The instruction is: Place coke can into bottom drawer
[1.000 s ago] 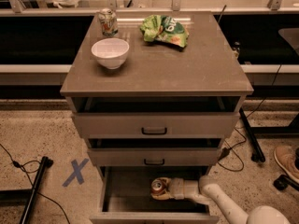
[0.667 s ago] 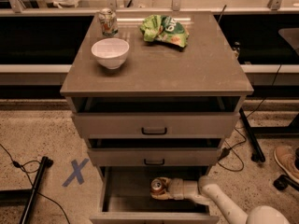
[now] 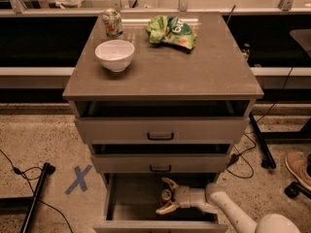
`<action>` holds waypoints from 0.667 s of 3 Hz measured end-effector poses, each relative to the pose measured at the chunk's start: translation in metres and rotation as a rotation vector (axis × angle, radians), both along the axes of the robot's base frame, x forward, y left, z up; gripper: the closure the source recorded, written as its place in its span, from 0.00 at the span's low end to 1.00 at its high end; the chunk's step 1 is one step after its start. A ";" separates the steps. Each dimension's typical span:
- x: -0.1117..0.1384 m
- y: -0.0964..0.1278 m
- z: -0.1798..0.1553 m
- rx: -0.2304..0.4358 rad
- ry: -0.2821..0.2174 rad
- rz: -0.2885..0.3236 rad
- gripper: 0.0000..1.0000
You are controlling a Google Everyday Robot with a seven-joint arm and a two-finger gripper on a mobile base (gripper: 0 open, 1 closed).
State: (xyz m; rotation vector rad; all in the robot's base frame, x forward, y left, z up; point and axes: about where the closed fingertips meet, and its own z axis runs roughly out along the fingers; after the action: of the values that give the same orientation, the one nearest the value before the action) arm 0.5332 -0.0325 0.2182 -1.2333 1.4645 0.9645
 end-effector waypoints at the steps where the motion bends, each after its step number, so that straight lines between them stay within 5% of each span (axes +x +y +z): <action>1: 0.000 0.000 0.000 0.000 0.000 0.000 0.00; 2: -0.004 -0.011 0.014 -0.063 -0.011 -0.033 0.00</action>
Offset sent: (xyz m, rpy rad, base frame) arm -0.0076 -0.0207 0.0243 -0.1188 -0.0236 -0.0580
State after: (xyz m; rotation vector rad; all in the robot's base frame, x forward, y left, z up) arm 0.5294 -0.0440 0.2317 -1.2540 1.5124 0.8942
